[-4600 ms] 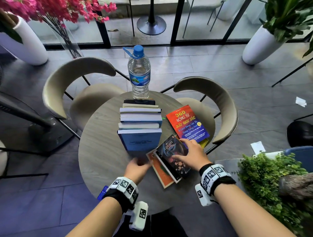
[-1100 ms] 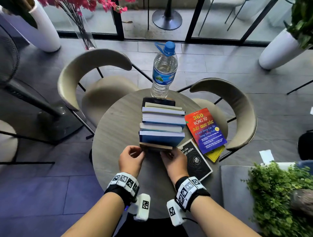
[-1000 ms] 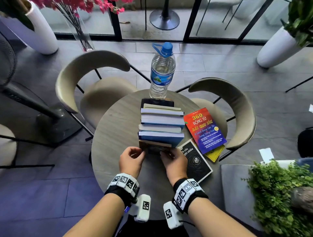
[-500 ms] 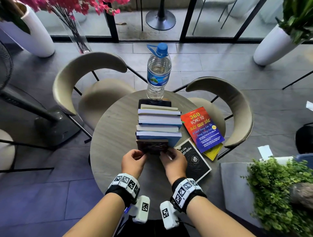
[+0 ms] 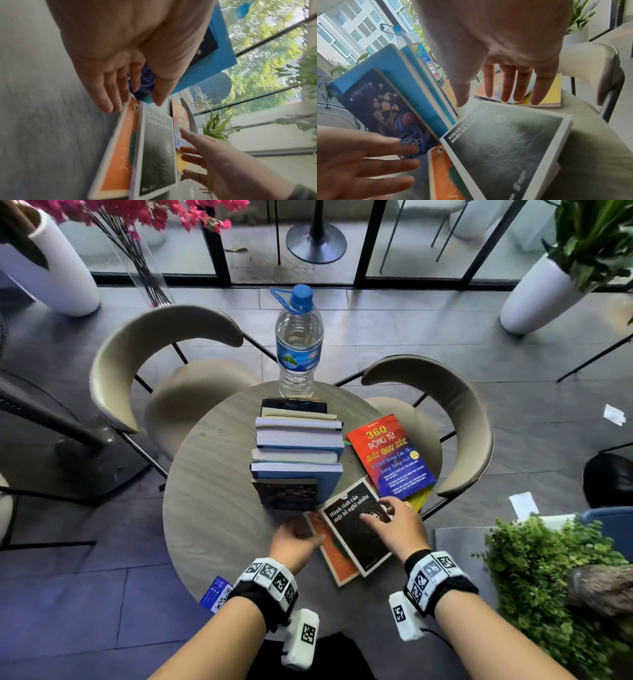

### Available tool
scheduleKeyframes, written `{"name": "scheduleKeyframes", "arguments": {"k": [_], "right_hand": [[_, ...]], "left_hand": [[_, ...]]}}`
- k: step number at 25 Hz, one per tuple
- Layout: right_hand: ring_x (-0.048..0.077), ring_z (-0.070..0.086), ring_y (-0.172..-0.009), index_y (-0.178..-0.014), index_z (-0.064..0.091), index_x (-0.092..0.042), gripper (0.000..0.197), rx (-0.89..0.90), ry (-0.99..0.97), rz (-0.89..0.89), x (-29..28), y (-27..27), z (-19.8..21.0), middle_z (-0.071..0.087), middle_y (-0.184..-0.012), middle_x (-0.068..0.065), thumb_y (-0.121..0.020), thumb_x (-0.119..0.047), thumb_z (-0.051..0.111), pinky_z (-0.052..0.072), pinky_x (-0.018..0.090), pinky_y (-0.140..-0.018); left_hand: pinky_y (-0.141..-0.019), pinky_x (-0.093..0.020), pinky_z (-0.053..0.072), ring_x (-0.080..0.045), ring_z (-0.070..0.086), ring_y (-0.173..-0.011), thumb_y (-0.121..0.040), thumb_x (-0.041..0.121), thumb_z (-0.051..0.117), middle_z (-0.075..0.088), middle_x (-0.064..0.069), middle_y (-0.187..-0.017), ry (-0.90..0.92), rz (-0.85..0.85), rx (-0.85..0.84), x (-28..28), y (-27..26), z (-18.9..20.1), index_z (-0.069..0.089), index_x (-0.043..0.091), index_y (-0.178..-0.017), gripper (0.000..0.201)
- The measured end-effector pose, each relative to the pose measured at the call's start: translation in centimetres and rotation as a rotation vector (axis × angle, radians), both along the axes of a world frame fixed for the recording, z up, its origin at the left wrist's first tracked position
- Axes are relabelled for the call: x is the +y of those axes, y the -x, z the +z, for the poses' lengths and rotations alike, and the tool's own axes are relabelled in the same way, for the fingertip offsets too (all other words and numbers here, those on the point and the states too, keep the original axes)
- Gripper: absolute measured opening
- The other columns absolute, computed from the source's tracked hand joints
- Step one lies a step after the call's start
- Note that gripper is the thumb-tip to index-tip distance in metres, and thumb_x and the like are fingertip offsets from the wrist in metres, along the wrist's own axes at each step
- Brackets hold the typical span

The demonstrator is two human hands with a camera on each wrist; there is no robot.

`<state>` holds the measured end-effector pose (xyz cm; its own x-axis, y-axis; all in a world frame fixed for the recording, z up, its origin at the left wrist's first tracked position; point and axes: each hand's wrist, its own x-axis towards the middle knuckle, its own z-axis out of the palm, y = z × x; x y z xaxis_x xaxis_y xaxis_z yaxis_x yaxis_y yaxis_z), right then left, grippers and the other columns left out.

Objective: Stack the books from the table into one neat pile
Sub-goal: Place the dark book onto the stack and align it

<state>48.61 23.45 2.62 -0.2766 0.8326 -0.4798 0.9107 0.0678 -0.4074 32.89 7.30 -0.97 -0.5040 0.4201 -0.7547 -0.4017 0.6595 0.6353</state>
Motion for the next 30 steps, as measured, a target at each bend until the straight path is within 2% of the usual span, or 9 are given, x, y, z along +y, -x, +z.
{"name": "scheduleKeyframes", "arguments": {"k": [4, 9, 11, 13, 15, 18, 21, 25, 30], "right_hand": [[0.025, 0.058, -0.115, -0.130, 0.057, -0.029, 0.069, -0.033, 0.015, 0.009, -0.3, -0.9, -1.3, 0.061, -0.122, 0.005, -0.073, -0.062, 0.076, 0.053, 0.040, -0.096], [0.028, 0.053, -0.123, -0.136, 0.052, -0.027, 0.069, -0.068, 0.022, 0.013, -0.7, -1.2, -1.7, 0.058, -0.129, 0.006, -0.079, -0.059, 0.074, 0.050, 0.043, -0.100], [0.029, 0.050, -0.127, -0.139, 0.051, -0.026, 0.069, -0.101, 0.025, 0.043, -0.5, -1.6, -1.7, 0.055, -0.132, 0.007, -0.082, -0.058, 0.072, 0.048, 0.042, -0.101], [0.030, 0.050, -0.127, -0.137, 0.053, -0.023, 0.065, -0.110, 0.031, 0.057, -0.7, -1.1, -1.7, 0.055, -0.132, 0.008, -0.084, -0.056, 0.071, 0.047, 0.041, -0.101], [0.030, 0.052, -0.125, -0.134, 0.056, -0.020, 0.062, -0.093, 0.049, 0.043, -0.7, -1.9, -1.7, 0.055, -0.132, 0.009, -0.084, -0.055, 0.071, 0.047, 0.040, -0.101], [0.030, 0.053, -0.124, -0.129, 0.059, -0.019, 0.059, -0.058, 0.065, 0.024, -0.8, -2.9, -2.0, 0.056, -0.131, 0.010, -0.083, -0.053, 0.072, 0.047, 0.038, -0.101], [0.029, 0.054, -0.122, -0.124, 0.061, -0.021, 0.056, -0.032, 0.108, 0.000, -0.8, -3.7, -2.4, 0.056, -0.128, 0.008, -0.082, -0.056, 0.072, 0.049, 0.038, -0.099], [0.022, 0.064, -0.108, -0.113, 0.067, -0.026, 0.051, 0.041, 0.174, -0.020, -0.3, -4.7, -3.5, 0.068, -0.115, -0.001, -0.075, -0.060, 0.073, 0.055, 0.038, -0.093], [0.011, 0.070, -0.093, -0.105, 0.073, -0.025, 0.036, 0.218, 0.327, -0.053, 1.2, -4.5, -3.1, 0.075, -0.100, -0.011, -0.078, -0.047, 0.080, 0.058, 0.035, -0.088]], "left_hand": [[-0.084, -0.038, 0.054, -0.020, 0.065, -0.083, -0.070, 0.018, 0.090, 0.068, -0.002, -0.099, 0.054, 0.116, -0.189, 1.6, -3.4, -1.4, 0.058, 0.016, -0.123, 0.062], [-0.077, -0.033, 0.053, -0.021, 0.066, -0.087, -0.080, 0.022, 0.083, 0.070, -0.008, -0.113, 0.124, 0.186, -0.187, 3.8, -5.8, -2.2, 0.053, 0.019, -0.124, 0.054], [-0.084, -0.037, 0.055, -0.029, 0.070, -0.093, -0.080, 0.020, 0.083, 0.072, -0.013, -0.110, 0.144, 0.220, -0.170, 4.8, -6.4, -1.8, 0.060, 0.014, -0.114, 0.042], [-0.076, -0.034, 0.053, -0.024, 0.067, -0.077, -0.086, 0.011, 0.077, 0.070, -0.011, -0.093, 0.144, 0.237, -0.173, 5.0, -6.0, -1.5, 0.061, 0.015, -0.089, 0.016], [-0.072, -0.030, 0.049, -0.022, 0.061, -0.074, -0.089, 0.006, 0.072, 0.067, -0.011, -0.088, 0.166, 0.190, -0.120, 5.2, -6.7, -1.4, 0.061, 0.013, -0.083, 0.015], [-0.084, -0.031, 0.053, -0.023, 0.066, -0.088, -0.085, 0.011, 0.076, 0.072, -0.009, -0.102, 0.183, 0.060, -0.002, 4.8, -6.9, -1.7, 0.066, 0.006, -0.101, 0.020], [-0.095, -0.038, 0.055, -0.025, 0.069, -0.095, -0.087, 0.011, 0.074, 0.070, -0.004, -0.101, 0.144, -0.087, 0.055, 4.1, -7.2, -2.4, 0.056, 0.016, -0.095, 0.020], [-0.089, -0.042, 0.059, -0.028, 0.071, -0.081, -0.092, 0.001, 0.066, 0.070, -0.007, -0.084, 0.039, -0.121, 0.025, 3.4, -7.1, -1.9, 0.054, 0.015, -0.101, 0.021], [-0.080, -0.027, 0.056, -0.022, 0.070, -0.086, -0.093, -0.003, 0.063, 0.067, -0.011, -0.097, -0.119, -0.288, 0.141, 3.2, -5.4, -0.5, 0.051, 0.023, -0.117, 0.038]]}}
